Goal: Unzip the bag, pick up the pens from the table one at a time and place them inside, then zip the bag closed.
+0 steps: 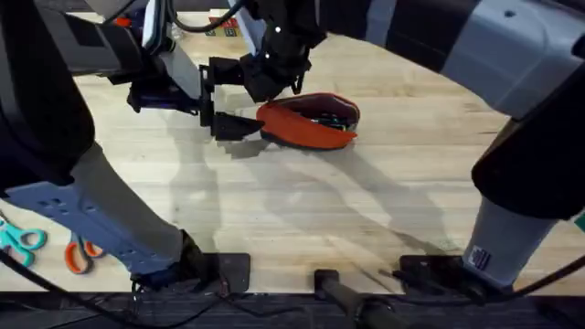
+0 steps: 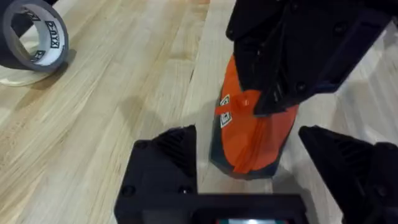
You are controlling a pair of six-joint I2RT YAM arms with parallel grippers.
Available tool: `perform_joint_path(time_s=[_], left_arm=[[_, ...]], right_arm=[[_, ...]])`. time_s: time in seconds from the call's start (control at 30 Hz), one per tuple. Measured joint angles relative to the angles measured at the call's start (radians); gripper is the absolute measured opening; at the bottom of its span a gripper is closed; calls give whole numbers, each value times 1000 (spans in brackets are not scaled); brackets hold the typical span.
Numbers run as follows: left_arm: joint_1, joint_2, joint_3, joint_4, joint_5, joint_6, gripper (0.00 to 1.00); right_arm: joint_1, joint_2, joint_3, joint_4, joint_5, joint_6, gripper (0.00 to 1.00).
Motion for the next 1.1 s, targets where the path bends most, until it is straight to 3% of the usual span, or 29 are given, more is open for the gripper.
perform_joint_path(time_s=[0.3,0.6,1.1], left_arm=[[-4,3,0,3,17,-26,993],[-6,94,0,3,66,-38,993],[-6,96,0,2,86,-38,993]], right_arm=[[0,0,1,0,0,0,31],[0,0,1,-2,0,0,31],[0,0,2,-2,0,0,31]])
